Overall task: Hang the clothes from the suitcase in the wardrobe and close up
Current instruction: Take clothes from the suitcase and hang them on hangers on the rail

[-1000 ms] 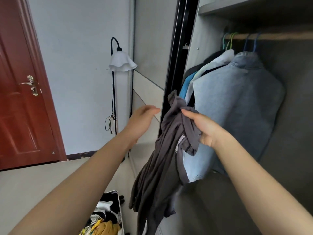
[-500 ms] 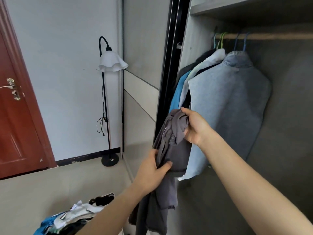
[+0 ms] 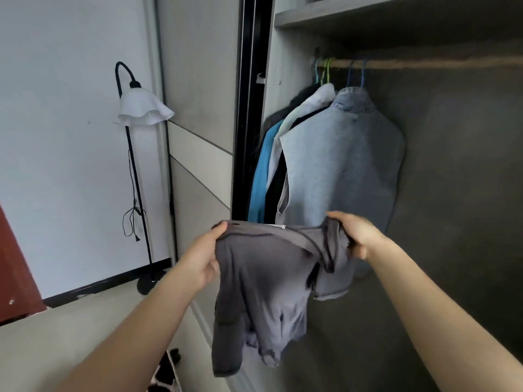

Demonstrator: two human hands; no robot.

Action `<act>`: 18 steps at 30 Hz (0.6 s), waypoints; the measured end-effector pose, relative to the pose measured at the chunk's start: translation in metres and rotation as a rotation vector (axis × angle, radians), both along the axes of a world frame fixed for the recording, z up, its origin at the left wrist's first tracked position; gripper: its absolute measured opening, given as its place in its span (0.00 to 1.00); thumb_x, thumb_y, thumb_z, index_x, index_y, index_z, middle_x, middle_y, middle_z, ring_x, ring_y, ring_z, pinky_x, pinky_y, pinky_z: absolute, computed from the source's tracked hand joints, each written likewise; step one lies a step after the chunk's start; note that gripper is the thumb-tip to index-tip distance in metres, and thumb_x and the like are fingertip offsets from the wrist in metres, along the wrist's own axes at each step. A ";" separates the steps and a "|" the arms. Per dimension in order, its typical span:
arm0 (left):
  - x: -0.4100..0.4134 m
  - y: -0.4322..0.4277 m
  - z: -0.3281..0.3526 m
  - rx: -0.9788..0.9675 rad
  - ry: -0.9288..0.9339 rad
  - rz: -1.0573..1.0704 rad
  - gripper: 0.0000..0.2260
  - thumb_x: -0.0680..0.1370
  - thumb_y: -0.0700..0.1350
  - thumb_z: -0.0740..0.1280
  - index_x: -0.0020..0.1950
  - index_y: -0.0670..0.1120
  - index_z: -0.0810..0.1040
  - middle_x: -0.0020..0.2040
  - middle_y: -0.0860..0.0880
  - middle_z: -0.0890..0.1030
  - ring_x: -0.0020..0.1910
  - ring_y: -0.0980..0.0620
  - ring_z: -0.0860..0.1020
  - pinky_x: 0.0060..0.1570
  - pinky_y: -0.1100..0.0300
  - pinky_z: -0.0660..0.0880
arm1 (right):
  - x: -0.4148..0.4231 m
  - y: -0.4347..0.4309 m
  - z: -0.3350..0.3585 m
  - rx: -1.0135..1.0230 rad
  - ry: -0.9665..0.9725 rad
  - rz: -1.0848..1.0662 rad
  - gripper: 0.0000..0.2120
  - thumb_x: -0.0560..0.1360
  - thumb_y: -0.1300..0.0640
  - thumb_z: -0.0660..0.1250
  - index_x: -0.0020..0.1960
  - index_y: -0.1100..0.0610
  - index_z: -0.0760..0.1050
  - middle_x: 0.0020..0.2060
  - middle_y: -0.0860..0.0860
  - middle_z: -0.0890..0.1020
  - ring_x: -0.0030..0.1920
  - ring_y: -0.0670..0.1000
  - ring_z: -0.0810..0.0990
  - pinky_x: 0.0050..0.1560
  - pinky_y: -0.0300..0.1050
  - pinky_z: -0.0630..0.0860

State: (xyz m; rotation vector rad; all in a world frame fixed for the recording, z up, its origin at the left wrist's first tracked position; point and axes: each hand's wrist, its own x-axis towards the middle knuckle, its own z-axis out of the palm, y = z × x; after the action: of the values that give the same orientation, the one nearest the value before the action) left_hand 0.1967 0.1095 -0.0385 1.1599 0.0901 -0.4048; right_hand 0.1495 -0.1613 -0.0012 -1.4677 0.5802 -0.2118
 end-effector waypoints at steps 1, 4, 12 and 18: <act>0.006 -0.008 0.009 0.012 -0.009 0.013 0.08 0.80 0.47 0.66 0.52 0.44 0.79 0.46 0.44 0.83 0.46 0.47 0.81 0.48 0.54 0.78 | -0.005 -0.009 -0.006 -0.127 0.096 0.037 0.07 0.75 0.55 0.70 0.45 0.60 0.79 0.28 0.54 0.80 0.29 0.51 0.78 0.32 0.41 0.75; 0.012 -0.037 0.031 0.180 -0.132 0.003 0.08 0.78 0.50 0.68 0.53 0.47 0.79 0.47 0.46 0.82 0.48 0.47 0.80 0.52 0.55 0.77 | -0.016 -0.020 -0.020 -0.572 0.343 0.119 0.11 0.71 0.57 0.74 0.42 0.63 0.77 0.29 0.57 0.77 0.27 0.52 0.76 0.24 0.39 0.74; 0.004 -0.100 0.055 0.444 -0.438 -0.277 0.04 0.76 0.48 0.71 0.49 0.50 0.82 0.48 0.51 0.83 0.48 0.55 0.80 0.56 0.60 0.75 | -0.019 0.018 -0.036 -0.362 -0.060 0.433 0.09 0.75 0.55 0.72 0.51 0.59 0.82 0.43 0.51 0.82 0.44 0.49 0.80 0.46 0.44 0.77; 0.006 -0.080 0.066 0.483 -0.490 -0.430 0.05 0.71 0.41 0.75 0.46 0.48 0.85 0.43 0.53 0.85 0.48 0.56 0.81 0.50 0.65 0.75 | -0.002 0.030 -0.074 -0.901 0.179 0.269 0.05 0.69 0.61 0.65 0.34 0.57 0.74 0.35 0.55 0.82 0.38 0.54 0.81 0.39 0.45 0.76</act>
State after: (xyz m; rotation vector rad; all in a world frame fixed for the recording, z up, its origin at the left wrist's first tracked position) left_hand 0.2025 0.0291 0.0277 1.7343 -0.5227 -0.4783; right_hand 0.1477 -0.1315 -0.0756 -2.4381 0.4322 -0.1310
